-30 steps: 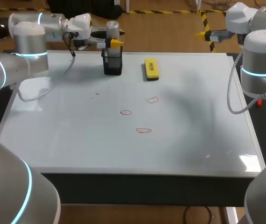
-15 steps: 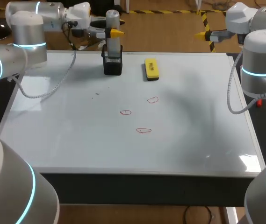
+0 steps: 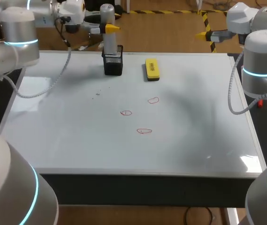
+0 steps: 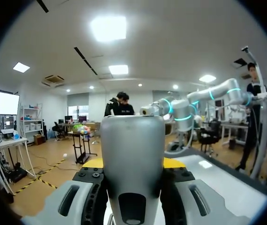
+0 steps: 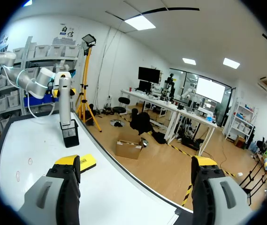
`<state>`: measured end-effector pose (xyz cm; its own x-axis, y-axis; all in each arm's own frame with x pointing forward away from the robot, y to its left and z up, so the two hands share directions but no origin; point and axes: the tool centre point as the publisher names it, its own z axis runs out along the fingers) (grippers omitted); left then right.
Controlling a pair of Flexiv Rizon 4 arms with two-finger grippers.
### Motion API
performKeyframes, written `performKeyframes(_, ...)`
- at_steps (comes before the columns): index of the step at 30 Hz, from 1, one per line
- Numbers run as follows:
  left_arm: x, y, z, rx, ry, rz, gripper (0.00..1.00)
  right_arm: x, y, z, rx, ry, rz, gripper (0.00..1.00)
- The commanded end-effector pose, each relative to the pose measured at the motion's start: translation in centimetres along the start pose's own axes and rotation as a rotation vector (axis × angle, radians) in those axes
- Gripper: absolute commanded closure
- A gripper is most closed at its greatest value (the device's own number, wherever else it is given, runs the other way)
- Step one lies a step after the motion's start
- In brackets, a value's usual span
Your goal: Pick up the inspection probe, press it on each red-marked spot on the whiteboard one by one, put down the probe, pick up the eraser, and wipe off all the red marks.
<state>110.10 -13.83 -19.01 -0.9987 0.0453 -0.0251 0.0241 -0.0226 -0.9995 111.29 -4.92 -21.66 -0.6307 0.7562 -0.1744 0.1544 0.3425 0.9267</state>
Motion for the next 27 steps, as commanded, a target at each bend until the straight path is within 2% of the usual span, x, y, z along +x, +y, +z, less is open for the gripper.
performKeyframes(1, 1.7, -1.4, -1.4, -0.024, -0.079, 0.006, 1.00, 0.0, 0.0, 0.0, 0.001, 0.001, 0.000, 0.00)
performKeyframes(7, 3.2, -2.1, -3.7, -0.027, -0.138, 0.011, 1.00, 0.0, 0.0, 0.0, 0.001, 0.001, 0.000, 0.00)
performKeyframes(12, 4.7, -2.3, -5.4, 0.021, -0.178, 0.027, 1.00, 0.0, 0.0, 0.0, 0.001, 0.001, 0.000, 0.00)
performKeyframes(27, 8.9, -0.4, -9.9, 0.006, -0.310, -0.001, 1.00, 0.0, 0.0, 0.0, 0.001, 0.001, 0.000, 0.00)
